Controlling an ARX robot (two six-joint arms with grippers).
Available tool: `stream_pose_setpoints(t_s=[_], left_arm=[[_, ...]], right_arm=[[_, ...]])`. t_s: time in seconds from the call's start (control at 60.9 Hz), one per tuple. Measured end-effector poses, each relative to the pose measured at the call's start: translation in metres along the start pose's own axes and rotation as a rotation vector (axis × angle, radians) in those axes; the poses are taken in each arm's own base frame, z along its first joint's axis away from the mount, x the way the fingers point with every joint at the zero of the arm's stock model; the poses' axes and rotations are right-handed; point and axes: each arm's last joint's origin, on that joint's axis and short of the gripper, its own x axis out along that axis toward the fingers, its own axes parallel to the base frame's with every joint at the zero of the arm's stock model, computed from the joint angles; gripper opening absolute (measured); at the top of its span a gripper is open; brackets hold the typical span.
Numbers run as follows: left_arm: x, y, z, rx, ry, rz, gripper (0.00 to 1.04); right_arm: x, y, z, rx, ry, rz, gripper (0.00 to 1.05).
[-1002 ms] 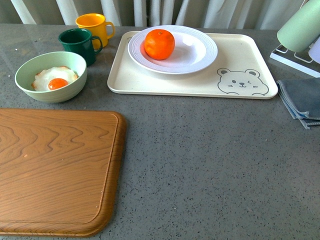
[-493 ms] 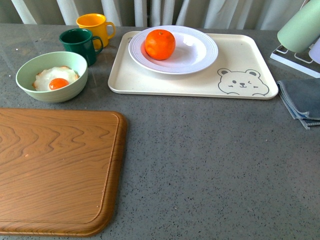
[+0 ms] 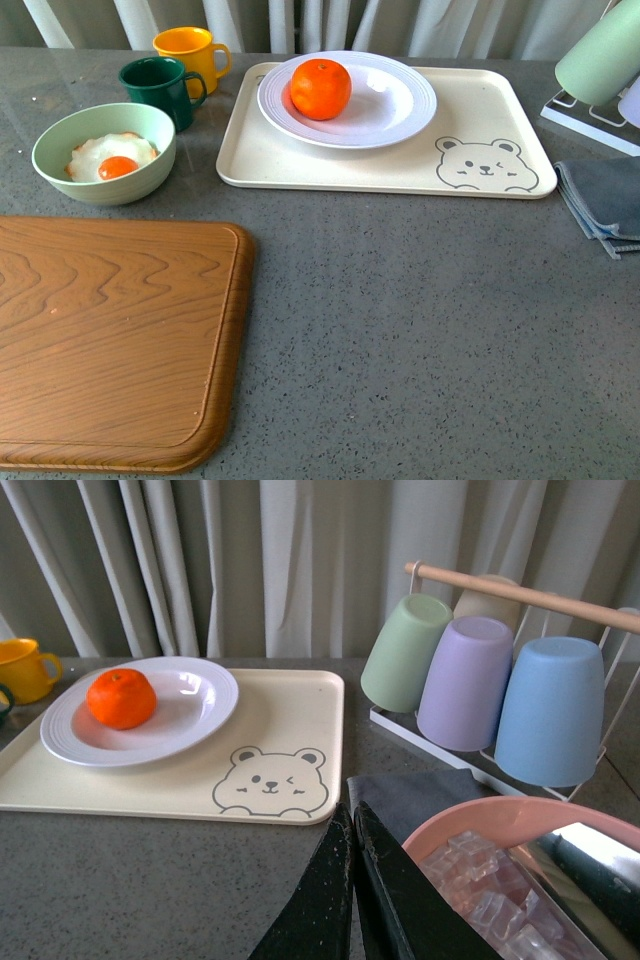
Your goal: Place orange and plate with both arms
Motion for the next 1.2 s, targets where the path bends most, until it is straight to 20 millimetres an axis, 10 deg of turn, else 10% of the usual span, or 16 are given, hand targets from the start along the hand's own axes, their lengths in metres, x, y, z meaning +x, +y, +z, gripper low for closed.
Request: stream_pose_setpoints(t_s=[1.199], left_arm=[[0.000, 0.000, 0.000, 0.000, 0.000, 0.000, 0.96]], right_arm=[[-0.042, 0.000, 0.011, 0.000, -0.038, -0.001, 0.02]])
